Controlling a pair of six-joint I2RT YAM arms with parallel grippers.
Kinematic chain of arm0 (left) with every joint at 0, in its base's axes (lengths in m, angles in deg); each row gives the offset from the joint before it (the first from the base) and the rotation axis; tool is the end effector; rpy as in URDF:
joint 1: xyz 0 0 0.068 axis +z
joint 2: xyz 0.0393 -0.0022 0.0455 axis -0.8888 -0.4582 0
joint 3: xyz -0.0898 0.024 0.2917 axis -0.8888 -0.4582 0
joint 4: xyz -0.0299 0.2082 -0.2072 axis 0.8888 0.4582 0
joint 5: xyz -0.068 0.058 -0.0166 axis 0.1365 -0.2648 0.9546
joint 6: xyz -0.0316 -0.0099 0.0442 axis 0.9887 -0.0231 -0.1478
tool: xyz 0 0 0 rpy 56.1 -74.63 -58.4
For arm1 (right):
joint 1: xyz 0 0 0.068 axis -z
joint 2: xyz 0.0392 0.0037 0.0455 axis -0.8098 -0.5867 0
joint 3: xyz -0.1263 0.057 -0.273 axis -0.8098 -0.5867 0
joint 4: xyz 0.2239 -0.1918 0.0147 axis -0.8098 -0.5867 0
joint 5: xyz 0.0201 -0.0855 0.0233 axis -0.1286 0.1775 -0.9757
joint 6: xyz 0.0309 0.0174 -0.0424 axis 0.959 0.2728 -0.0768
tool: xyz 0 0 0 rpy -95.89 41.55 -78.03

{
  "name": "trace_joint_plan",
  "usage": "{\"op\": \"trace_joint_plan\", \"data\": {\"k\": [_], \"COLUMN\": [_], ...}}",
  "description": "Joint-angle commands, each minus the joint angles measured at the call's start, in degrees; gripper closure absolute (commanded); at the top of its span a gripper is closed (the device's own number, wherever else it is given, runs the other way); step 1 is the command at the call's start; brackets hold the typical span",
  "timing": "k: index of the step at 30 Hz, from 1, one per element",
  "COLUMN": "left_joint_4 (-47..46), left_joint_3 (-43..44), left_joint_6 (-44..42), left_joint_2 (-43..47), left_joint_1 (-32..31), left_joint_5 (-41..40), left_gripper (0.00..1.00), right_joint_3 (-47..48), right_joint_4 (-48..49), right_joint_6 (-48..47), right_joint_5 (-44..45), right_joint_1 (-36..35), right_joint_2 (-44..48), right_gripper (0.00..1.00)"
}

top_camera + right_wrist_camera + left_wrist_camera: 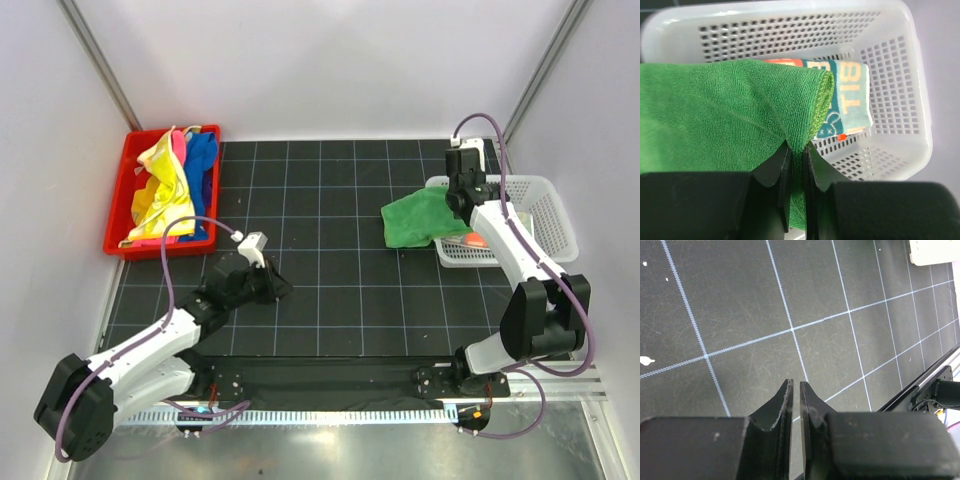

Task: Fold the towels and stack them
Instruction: Neatly place the folded towel into the bin

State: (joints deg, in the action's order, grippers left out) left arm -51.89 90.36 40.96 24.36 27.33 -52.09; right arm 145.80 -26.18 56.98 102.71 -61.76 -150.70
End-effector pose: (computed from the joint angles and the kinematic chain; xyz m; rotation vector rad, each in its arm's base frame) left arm 0.1678 -0.1258 0.2028 0.0273 2.2403 -0.8945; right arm 0.3539 0.0269 0.3277 0.0717 2.2605 -0.6311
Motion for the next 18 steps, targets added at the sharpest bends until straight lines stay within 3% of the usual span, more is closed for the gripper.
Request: {"op": "trace_joint_plan", "data": {"k": [1,18], "left_joint_4": [-2.39,-1.24], "left_joint_3": [-0.44,-1.58], "left_joint_6": [-0.33,-1.21], "left_joint_2": [1.26,2.58], "left_joint_1": [-0.81,-2.48], "left_joint_5": [-1.04,-3.33], "left_gripper": [0.87,0.87], "right_joint_3": [-1.7,-4.52], "right_joint_4": [6.59,21.45], "right_joint_6": [-3.83,-9.72], "right_joint_5": [1.68,-0.25], "right_joint_1": [2.75,12.33], "right_joint_2": [2.29,-5.0], "right_gripper": [0.99,0.99]}}
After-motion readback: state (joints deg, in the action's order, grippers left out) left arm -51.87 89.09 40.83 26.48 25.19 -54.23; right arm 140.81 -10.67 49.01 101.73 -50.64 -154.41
